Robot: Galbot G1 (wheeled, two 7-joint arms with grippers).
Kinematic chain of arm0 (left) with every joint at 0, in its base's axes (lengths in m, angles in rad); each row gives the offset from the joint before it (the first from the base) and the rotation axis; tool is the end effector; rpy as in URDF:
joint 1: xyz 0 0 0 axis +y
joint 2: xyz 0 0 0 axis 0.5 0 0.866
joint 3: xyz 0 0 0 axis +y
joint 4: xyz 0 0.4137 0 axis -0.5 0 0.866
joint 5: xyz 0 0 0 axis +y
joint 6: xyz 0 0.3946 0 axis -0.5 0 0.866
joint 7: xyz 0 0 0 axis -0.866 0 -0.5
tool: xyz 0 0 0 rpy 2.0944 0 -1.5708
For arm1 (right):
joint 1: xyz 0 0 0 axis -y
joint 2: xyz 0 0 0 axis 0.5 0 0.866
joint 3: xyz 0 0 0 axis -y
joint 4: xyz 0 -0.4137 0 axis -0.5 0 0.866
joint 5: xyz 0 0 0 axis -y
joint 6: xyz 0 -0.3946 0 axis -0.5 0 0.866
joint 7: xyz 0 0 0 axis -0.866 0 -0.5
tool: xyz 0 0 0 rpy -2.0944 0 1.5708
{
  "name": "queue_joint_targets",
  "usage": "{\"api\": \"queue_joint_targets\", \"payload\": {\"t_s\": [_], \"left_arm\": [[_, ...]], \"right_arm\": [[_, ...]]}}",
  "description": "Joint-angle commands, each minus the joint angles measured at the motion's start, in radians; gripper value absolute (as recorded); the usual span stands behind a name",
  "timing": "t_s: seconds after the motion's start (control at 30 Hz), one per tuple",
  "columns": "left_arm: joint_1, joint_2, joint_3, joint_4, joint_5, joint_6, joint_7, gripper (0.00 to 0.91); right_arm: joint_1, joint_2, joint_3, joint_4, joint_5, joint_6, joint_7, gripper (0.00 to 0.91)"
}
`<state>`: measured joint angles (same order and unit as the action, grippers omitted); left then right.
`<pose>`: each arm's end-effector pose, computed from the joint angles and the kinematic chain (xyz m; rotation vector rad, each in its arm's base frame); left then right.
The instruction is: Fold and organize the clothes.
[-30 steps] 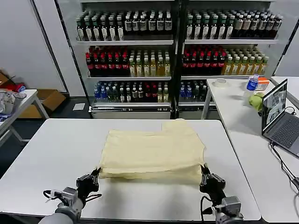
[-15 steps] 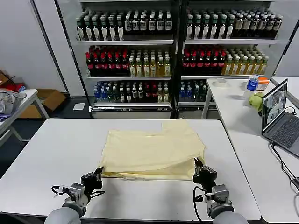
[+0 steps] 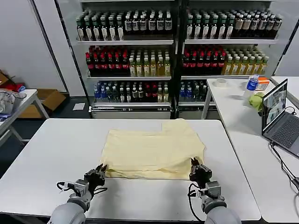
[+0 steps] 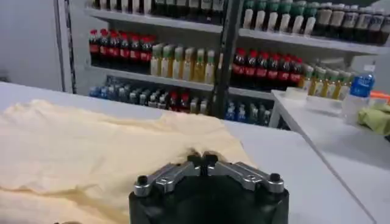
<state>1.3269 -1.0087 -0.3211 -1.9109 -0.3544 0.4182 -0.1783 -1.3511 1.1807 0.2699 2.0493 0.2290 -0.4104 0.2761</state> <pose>0.2733 0.0870 -0.3683 -0.1985 -2.6629 -0.3206 0.2493 -0.0069 -0.3381 0.1462 -2.8224 0.2277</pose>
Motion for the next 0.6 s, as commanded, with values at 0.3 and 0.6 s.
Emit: {"api": "queue_joint_targets", "payload": {"t_s": [0.3,0.6], "left_arm": [[0.063,0.016,-0.056,-0.031,-0.031,-0.004,-0.008,0.907],[0.069,0.022,-0.069,-0.029,-0.073,-0.003,-0.009,0.907]], "right_arm": [[-0.085,0.0,0.064,0.043,0.006,-0.005,-0.003,0.907],[-0.131,-0.003,0.145,0.054,0.094,-0.033,0.025,0.907]]}}
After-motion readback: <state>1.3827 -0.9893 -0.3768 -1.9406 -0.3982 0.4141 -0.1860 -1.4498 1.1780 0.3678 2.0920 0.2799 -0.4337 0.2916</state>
